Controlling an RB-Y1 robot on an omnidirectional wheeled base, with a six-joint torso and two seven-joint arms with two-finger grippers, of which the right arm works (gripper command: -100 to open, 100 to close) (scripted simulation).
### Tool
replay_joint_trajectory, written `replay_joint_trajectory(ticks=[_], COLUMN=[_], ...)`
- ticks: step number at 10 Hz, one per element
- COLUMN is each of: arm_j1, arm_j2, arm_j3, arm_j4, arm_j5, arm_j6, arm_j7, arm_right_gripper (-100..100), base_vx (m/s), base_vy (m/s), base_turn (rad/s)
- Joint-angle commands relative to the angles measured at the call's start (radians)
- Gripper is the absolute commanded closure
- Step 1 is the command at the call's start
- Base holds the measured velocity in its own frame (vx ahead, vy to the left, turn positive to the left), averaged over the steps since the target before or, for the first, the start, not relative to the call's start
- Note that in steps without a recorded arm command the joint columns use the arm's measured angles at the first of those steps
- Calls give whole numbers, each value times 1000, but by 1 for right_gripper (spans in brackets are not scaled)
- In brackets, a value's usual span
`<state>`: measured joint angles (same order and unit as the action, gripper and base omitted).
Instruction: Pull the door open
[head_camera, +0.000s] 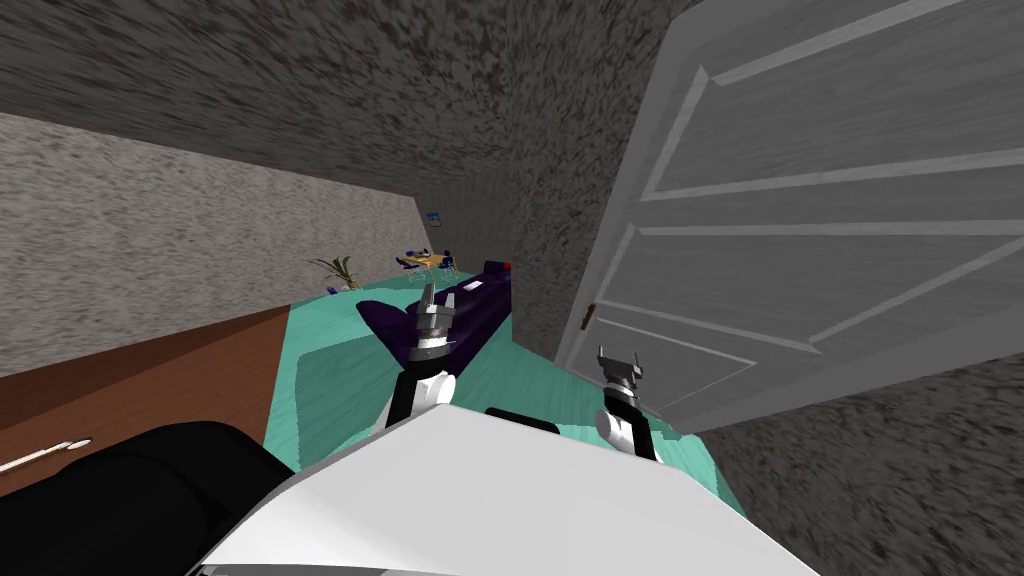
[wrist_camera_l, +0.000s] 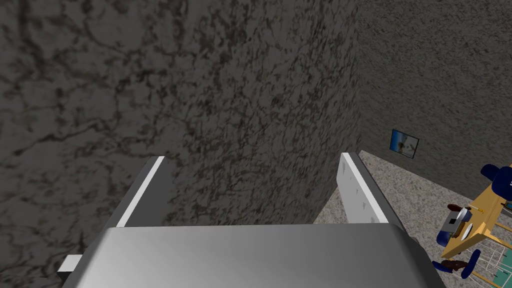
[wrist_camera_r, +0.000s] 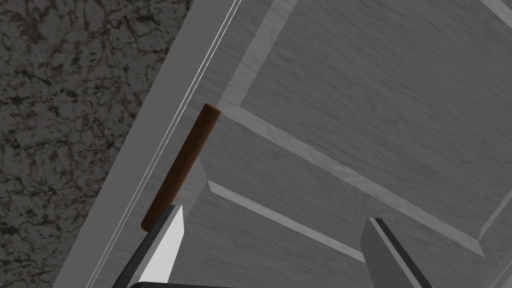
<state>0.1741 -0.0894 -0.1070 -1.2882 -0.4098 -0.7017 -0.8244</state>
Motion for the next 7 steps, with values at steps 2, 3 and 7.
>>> replay_joint_trajectory(ticks=[2,3,7], arm_j1=[-22,-31,-63], arm_j2=[-2,-1,3], arm_j3=[-3,-4,-8], arm_j4=[63,90,188], arm_j5=[-28,-40,-85], arm_j6=[-16,-23,-47], arm_j7=[-52,-75,-157], arm_right_gripper=[-100,-100,-100], base_vx=[57,76,80], base_vy=[-32,-35,-69], base_turn=[103,169,136])
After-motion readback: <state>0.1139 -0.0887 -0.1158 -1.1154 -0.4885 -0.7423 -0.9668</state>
